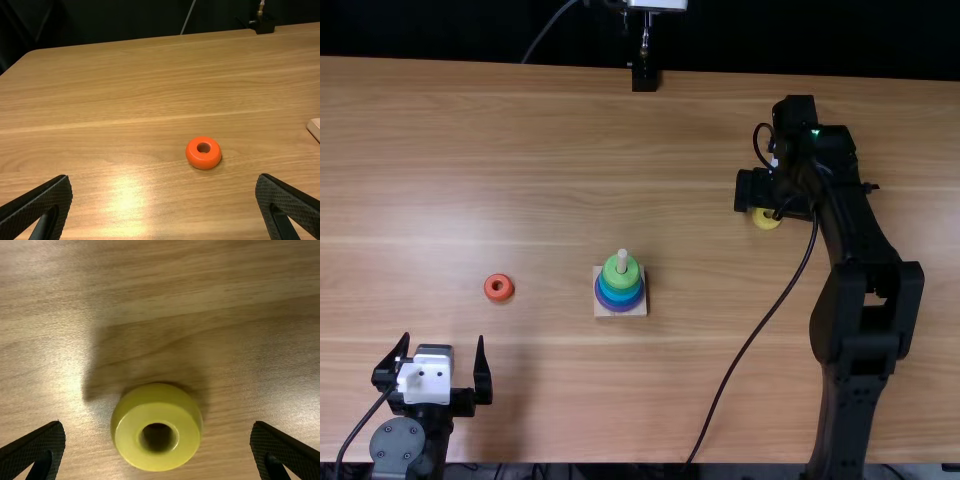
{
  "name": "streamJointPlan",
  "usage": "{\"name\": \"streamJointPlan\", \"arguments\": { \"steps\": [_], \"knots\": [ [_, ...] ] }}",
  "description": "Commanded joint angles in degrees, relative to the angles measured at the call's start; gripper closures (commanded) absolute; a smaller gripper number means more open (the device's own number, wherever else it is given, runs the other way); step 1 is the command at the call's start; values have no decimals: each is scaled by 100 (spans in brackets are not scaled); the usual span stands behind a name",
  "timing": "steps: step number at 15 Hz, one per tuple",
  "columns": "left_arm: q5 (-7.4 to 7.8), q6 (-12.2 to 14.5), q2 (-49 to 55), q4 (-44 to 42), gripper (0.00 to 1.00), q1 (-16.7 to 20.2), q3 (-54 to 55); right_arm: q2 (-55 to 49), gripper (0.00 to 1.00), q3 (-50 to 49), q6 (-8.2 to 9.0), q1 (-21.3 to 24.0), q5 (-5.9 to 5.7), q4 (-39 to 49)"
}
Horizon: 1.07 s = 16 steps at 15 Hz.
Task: Build the Hanoi tower: stack the rings onto the peg from bottom to top in this color order: purple, dark blue, light blue, dark green, light green, yellow, orange.
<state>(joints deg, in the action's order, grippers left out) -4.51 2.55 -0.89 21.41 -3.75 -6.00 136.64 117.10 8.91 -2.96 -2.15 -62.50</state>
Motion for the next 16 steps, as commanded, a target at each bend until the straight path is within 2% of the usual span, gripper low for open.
{"name": "streamJointPlan", "arguments": {
  "steps": [1, 7, 8, 9, 10, 12, 16],
  "knots": [
    [-65, -44, 89, 443, 0, -3, 600, 232, 0, 85, 16, 59, -27, 0],
    [-55, -44, 89, 443, 0, -3, 600, 311, 0, 76, 16, 59, -27, -53],
    [-55, -44, 89, 443, 0, -3, 600, 302, 20, 76, 16, 76, -27, -84],
    [-55, -44, 89, 443, 0, -3, 600, 302, 53, 76, 16, 85, -27, -95],
    [-55, -44, 89, 443, 0, -3, 600, 302, 71, 76, 16, 85, -27, -95],
    [-55, -44, 89, 443, 0, -3, 600, 293, 98, 6, 16, 85, -17, -105],
    [-55, -44, 89, 443, 0, -3, 600, 249, 100, -64, -79, 68, -6, -74]
  ]
}}
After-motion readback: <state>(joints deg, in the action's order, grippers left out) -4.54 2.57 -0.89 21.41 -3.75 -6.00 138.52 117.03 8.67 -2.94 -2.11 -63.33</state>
